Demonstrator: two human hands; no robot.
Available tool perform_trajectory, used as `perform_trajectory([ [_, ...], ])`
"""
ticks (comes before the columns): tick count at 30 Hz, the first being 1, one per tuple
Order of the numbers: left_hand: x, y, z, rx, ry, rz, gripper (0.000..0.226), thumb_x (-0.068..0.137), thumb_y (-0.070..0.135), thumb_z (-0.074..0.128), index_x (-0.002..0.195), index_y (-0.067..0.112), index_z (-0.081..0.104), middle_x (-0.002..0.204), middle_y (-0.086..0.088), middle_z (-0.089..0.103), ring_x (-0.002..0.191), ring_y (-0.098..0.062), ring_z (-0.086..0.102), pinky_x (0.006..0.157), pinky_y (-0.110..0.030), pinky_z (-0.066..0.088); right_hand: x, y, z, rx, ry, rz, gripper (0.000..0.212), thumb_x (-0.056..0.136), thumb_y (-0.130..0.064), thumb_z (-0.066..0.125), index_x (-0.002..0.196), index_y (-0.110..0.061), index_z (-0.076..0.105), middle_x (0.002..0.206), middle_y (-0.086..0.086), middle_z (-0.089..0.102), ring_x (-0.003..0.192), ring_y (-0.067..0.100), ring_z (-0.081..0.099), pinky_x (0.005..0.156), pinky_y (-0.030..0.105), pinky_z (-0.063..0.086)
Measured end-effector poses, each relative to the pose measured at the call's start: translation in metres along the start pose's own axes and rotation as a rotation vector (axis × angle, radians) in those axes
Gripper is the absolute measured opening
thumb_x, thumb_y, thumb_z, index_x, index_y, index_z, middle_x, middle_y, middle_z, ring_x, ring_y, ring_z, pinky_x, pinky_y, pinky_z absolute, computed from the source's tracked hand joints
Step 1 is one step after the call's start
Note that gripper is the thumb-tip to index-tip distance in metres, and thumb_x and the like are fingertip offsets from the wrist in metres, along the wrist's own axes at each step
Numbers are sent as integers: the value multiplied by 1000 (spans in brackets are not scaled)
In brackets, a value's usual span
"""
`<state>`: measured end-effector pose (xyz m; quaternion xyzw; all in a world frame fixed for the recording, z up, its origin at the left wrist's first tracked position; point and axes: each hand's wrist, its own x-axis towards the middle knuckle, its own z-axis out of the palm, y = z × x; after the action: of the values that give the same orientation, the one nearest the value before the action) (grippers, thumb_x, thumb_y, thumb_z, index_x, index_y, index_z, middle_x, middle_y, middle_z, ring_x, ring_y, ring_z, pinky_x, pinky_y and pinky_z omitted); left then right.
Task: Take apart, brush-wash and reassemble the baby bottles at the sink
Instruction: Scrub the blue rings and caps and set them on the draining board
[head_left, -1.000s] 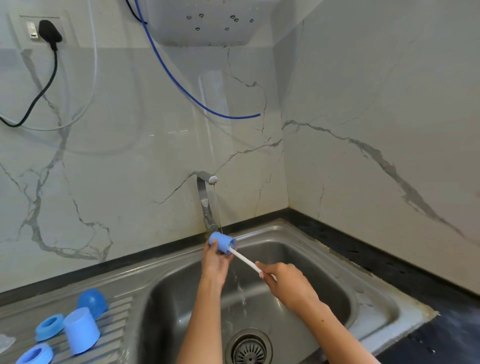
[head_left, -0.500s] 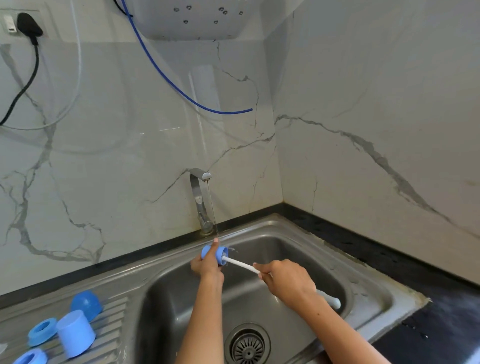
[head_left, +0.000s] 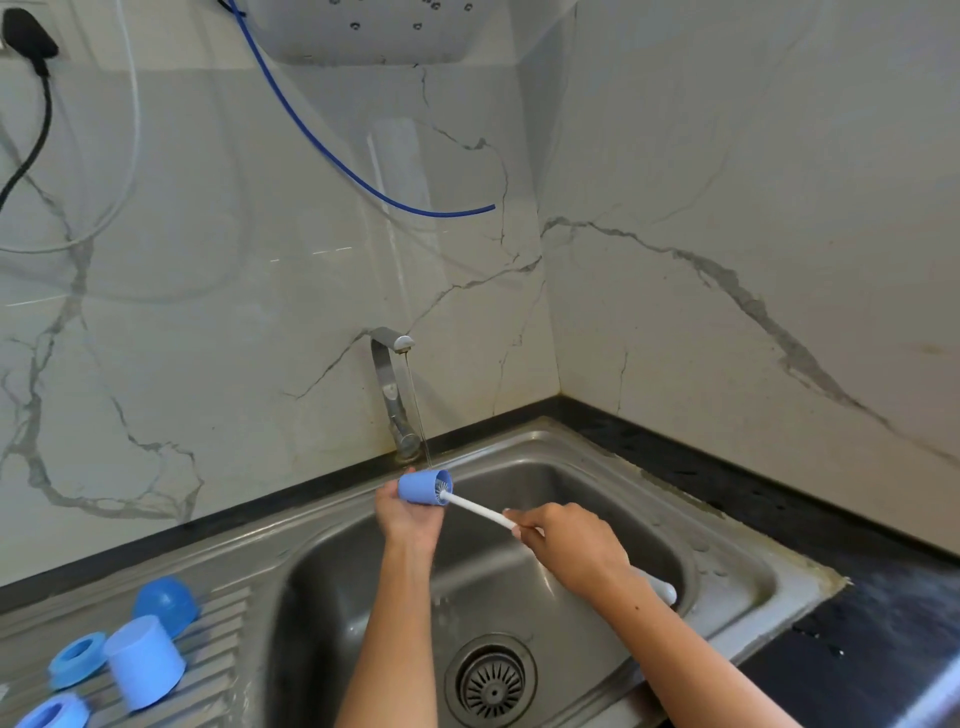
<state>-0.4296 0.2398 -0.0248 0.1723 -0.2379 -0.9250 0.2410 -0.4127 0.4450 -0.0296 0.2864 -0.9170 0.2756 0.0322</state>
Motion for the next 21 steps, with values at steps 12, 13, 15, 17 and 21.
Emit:
perform_trajectory([
  [12, -4, 1, -1, 345, 258, 167, 30, 74, 14, 80, 80, 3, 53, 87, -18, 63, 68, -24, 63, 56, -37, 60, -4, -10, -8, -350, 144, -109, 44, 104, -29, 37, 145, -43, 34, 96, 3, 65, 84, 27, 64, 66, 34, 42],
  [13, -3, 2, -1, 375, 280, 162, 30, 73, 13, 81, 79, 3, 53, 90, -20, 64, 66, -24, 63, 47, -34, 58, -3, -9, -7, -357, 134, -107, 43, 104, -28, 37, 145, -42, 36, 97, 3, 66, 85, 26, 64, 65, 34, 42],
  [15, -2, 4, -5, 450, 286, 131, 31, 72, 12, 82, 85, 0, 56, 97, -24, 65, 64, -25, 63, 37, -30, 53, -1, -8, -5, -360, 117, -111, 42, 103, -28, 39, 143, -41, 40, 98, 3, 66, 85, 26, 64, 65, 33, 41],
  [17, -2, 8, -9, 485, 283, 94, 38, 72, 12, 82, 96, -2, 56, 101, -25, 64, 66, -26, 63, 36, -29, 52, -1, -7, -3, -287, 61, -126, 38, 103, -31, 40, 139, -38, 47, 100, 4, 67, 84, 26, 64, 66, 33, 42],
  [21, -7, 17, -12, 373, 256, 78, 30, 78, 16, 77, 87, 3, 52, 102, -22, 60, 71, -26, 62, 58, -38, 58, 3, -1, -7, -49, 0, -167, 33, 99, -33, 49, 131, -32, 59, 103, -4, 70, 76, 16, 63, 70, 30, 51],
])
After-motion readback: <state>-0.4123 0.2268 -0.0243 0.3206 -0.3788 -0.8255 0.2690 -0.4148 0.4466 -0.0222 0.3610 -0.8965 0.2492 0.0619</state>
